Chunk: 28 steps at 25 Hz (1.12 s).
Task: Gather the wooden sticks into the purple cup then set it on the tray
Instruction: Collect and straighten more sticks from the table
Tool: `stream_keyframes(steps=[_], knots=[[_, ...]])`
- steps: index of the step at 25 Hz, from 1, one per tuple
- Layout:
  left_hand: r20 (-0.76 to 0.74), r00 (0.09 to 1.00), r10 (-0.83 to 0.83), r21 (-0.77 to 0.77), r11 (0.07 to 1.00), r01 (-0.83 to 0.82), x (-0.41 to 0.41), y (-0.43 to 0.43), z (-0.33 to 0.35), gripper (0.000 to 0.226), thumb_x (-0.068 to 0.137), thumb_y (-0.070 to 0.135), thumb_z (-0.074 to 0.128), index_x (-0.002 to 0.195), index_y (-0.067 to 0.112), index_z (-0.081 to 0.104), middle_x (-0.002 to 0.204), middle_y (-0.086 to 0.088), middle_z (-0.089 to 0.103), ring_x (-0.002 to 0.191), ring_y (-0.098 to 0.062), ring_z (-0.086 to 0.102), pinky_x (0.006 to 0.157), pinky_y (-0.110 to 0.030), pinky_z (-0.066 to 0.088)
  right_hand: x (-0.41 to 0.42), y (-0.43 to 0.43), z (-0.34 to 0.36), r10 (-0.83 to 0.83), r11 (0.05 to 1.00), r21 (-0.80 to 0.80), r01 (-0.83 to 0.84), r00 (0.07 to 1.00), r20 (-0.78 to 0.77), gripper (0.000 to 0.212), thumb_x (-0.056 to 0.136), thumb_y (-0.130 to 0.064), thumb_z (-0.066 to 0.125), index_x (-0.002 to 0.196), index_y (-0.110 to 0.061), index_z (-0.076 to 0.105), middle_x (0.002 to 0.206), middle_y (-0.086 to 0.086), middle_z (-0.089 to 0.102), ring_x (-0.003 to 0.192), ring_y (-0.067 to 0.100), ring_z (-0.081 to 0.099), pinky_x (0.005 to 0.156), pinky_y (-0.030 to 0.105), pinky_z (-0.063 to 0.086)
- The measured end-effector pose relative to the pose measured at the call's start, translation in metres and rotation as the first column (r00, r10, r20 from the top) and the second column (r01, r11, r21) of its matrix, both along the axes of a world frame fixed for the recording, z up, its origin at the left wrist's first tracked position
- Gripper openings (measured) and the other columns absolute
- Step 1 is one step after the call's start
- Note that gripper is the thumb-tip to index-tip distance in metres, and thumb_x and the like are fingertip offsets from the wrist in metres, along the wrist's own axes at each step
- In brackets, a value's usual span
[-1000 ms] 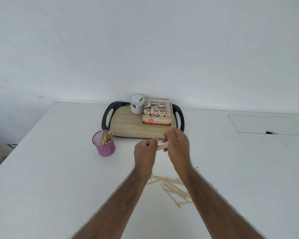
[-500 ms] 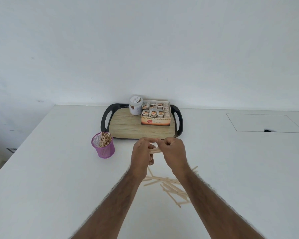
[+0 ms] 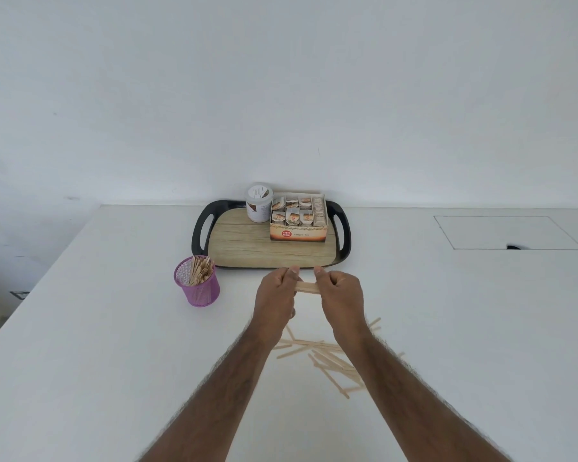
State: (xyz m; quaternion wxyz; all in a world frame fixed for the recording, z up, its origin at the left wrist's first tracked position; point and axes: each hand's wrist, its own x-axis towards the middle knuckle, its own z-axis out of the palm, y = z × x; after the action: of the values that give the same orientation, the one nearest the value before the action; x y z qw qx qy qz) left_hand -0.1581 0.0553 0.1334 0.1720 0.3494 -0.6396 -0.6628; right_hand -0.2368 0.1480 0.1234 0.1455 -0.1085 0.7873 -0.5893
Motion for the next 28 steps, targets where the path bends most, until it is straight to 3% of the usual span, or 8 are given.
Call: stream_keyframes(steps=[3, 6, 10, 14, 18, 22, 24, 28], knots=[[-0.027, 0.999, -0.022, -0.076, 0.997, 0.020, 0.001, 0.002, -0.005, 0.032, 0.107, 0.031, 0.050, 0.089, 0.008, 0.063, 0.063, -0.001, 0.048, 0.050, -0.011, 0.041, 0.047, -0.030, 0.039, 0.000, 0.004, 0.000, -0.020, 0.997, -0.069, 0.032, 0.984, 0.179, 0.044, 0.095, -0.033, 0.067, 0.062, -0.009, 0.049, 0.057, 0.008, 0.036, 0.051, 0.021, 0.032, 0.045, 0.028, 0.026], [-0.005, 0.999, -0.039, -0.251, 0.967, 0.037, 0.002, 0.002, -0.011, 0.029, 0.106, 0.031, 0.051, 0.084, 0.018, 0.063, 0.069, -0.002, 0.058, 0.058, -0.016, 0.048, 0.056, -0.036, 0.043, 0.000, 0.006, 0.001, -0.004, 1.000, 0.024, -0.005, 0.932, 0.362, 0.041, 0.095, -0.033, 0.062, 0.067, -0.003, 0.065, 0.052, 0.005, 0.045, 0.041, 0.016, 0.036, 0.041, 0.022, 0.029], [0.012, 0.999, 0.037, -0.432, 0.902, -0.028, 0.007, 0.000, -0.019, 0.029, 0.107, 0.030, 0.050, 0.082, 0.021, 0.061, 0.070, 0.011, 0.060, 0.059, 0.000, 0.051, 0.055, -0.015, 0.039, -0.007, 0.010, 0.005, 0.057, 0.989, 0.074, -0.128, 0.793, 0.606, 0.035, 0.097, -0.028, 0.056, 0.074, -0.004, 0.067, 0.054, -0.002, 0.043, 0.040, 0.009, 0.033, 0.041, 0.019, 0.027], [0.036, 0.999, 0.015, -0.477, 0.879, 0.004, 0.008, 0.001, -0.022, 0.030, 0.109, 0.029, 0.044, 0.086, 0.017, 0.058, 0.074, 0.010, 0.060, 0.063, 0.003, 0.053, 0.054, -0.012, 0.040, -0.006, 0.009, 0.005, 0.091, 0.995, -0.034, -0.092, 0.739, 0.668, 0.032, 0.103, -0.023, 0.053, 0.080, -0.004, 0.064, 0.055, -0.002, 0.039, 0.042, 0.008, 0.032, 0.041, 0.020, 0.028], [0.091, 0.996, 0.023, -0.241, 0.971, 0.000, 0.006, -0.005, -0.021, 0.032, 0.108, 0.026, 0.041, 0.086, 0.011, 0.059, 0.071, -0.002, 0.051, 0.056, -0.011, 0.048, 0.043, -0.023, 0.045, -0.003, 0.007, 0.003, 0.091, 0.995, -0.081, -0.058, 0.865, 0.493, 0.030, 0.104, -0.023, 0.055, 0.081, -0.005, 0.059, 0.059, 0.000, 0.038, 0.043, 0.009, 0.031, 0.041, 0.023, 0.027], [0.089, 0.995, 0.039, 0.181, 0.982, -0.055, 0.005, -0.011, -0.014, 0.027, 0.097, 0.016, 0.043, 0.093, 0.007, 0.068, 0.061, -0.001, 0.044, 0.044, -0.011, 0.040, 0.046, -0.028, 0.049, 0.002, 0.000, 0.004, 0.097, 0.991, 0.081, -0.103, 0.992, 0.075, 0.036, 0.104, -0.029, 0.054, 0.072, -0.013, 0.053, 0.060, -0.003, 0.045, 0.052, 0.013, 0.039, 0.051, 0.030, 0.034], [0.061, 0.993, 0.105, 0.264, 0.957, -0.117, 0.008, -0.024, -0.007, 0.029, 0.096, 0.018, 0.043, 0.102, 0.009, 0.071, 0.067, -0.003, 0.049, 0.044, -0.011, 0.044, 0.047, -0.029, 0.051, -0.002, 0.002, 0.004, 0.122, 0.985, 0.131, -0.108, 0.987, -0.106, 0.037, 0.104, -0.032, 0.052, 0.074, -0.012, 0.056, 0.062, -0.005, 0.050, 0.057, 0.010, 0.043, 0.054, 0.027, 0.037], [-0.005, 1.000, 0.023, 0.274, 0.962, -0.021, 0.007, -0.033, -0.003, 0.060, 0.107, 0.054, 0.031, 0.108, 0.013, 0.075, 0.094, -0.011, 0.070, 0.080, -0.024, 0.068, 0.072, -0.040, 0.059, 0.005, 0.000, 0.002, 0.220, 0.974, 0.113, -0.197, 0.943, -0.249, 0.035, 0.105, -0.030, 0.052, 0.072, -0.020, 0.055, 0.063, -0.009, 0.052, 0.058, 0.002, 0.047, 0.053, 0.018, 0.037]])
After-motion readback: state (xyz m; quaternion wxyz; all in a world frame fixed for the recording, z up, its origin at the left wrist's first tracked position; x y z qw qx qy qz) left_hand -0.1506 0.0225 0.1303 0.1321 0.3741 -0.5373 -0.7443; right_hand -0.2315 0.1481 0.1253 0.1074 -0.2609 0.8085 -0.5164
